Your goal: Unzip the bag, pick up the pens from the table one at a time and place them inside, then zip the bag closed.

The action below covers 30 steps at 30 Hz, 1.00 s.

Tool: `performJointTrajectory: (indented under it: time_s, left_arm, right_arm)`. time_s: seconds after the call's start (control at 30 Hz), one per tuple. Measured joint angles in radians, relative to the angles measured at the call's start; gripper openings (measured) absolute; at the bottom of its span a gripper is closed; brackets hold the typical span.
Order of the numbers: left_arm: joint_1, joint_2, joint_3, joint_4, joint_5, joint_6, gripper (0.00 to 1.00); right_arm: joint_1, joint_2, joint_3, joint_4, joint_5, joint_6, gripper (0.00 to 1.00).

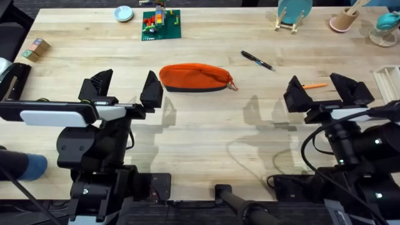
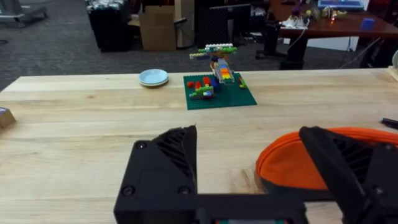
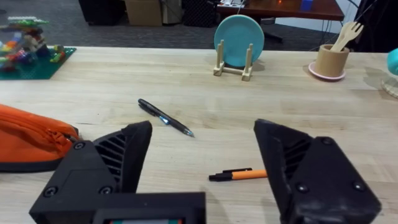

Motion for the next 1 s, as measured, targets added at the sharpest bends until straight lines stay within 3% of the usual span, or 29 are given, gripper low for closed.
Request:
performJointTrajectory:
  time_s: [0.57, 0.8, 1.0]
  left_arm:
    - [0.0, 0.0, 0.0, 0.002, 0.0, 0.0, 0.993]
    - [0.0, 0.0, 0.001, 0.084, -0.011, 0.005, 0.993]
    - [0.0, 0.019, 0.042, 0.049, -0.024, 0.035, 0.992]
  right_arm:
    - [0.0, 0.0, 0.0, -0.004, 0.0, 0.0, 0.995]
    - [0.0, 0.001, 0.002, -0.003, 0.0, 0.0, 0.996]
    - [0.0, 0.002, 0.069, -0.045, 0.002, 0.0, 0.996]
